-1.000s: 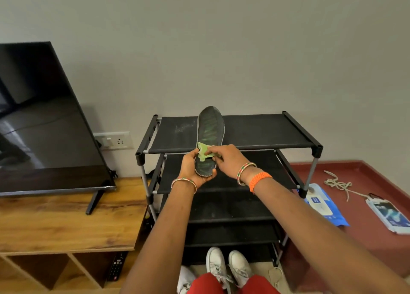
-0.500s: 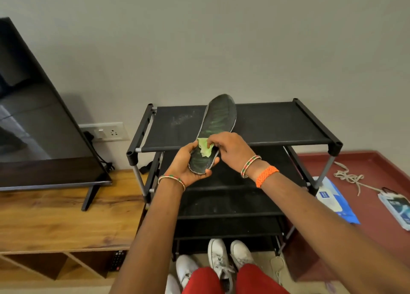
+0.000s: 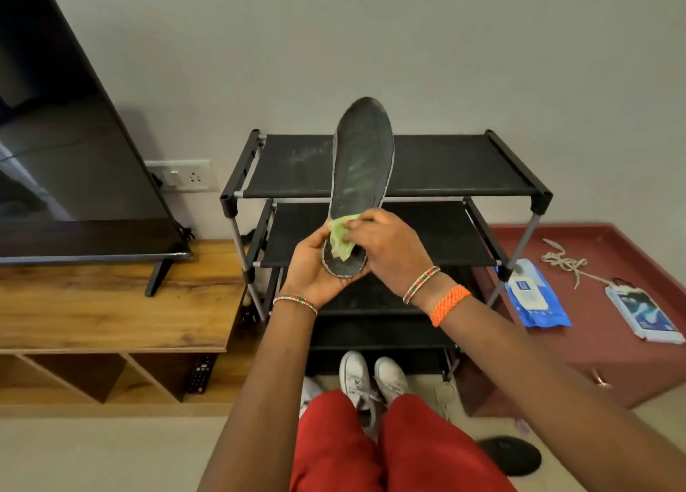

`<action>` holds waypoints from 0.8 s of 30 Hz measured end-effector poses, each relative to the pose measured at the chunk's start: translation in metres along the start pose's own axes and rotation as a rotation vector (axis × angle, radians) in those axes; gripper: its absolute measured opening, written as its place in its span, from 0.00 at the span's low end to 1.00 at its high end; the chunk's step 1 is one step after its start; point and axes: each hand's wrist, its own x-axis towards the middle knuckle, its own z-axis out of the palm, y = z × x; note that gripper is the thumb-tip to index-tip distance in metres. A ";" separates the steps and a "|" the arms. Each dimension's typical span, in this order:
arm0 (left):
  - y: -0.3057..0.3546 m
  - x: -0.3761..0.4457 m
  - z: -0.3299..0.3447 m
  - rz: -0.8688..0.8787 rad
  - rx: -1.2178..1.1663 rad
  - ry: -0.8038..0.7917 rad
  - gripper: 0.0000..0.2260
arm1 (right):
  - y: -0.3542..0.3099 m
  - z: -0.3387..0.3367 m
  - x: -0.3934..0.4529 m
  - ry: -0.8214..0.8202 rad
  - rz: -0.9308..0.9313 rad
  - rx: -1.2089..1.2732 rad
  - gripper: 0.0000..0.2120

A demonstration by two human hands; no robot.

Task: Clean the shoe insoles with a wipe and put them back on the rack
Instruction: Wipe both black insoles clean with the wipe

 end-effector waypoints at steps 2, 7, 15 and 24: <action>-0.006 -0.015 0.005 0.003 -0.005 -0.029 0.18 | -0.016 0.000 -0.015 0.060 0.077 0.019 0.16; -0.006 -0.044 0.021 0.118 -0.090 -0.041 0.24 | -0.048 -0.016 -0.032 -0.013 -0.084 -0.021 0.16; -0.031 -0.067 0.029 0.210 -0.258 -0.150 0.27 | -0.095 -0.031 -0.043 -0.103 0.127 0.046 0.15; -0.050 -0.064 0.040 0.254 -0.150 -0.094 0.20 | -0.105 -0.044 -0.036 -0.178 0.379 -0.065 0.23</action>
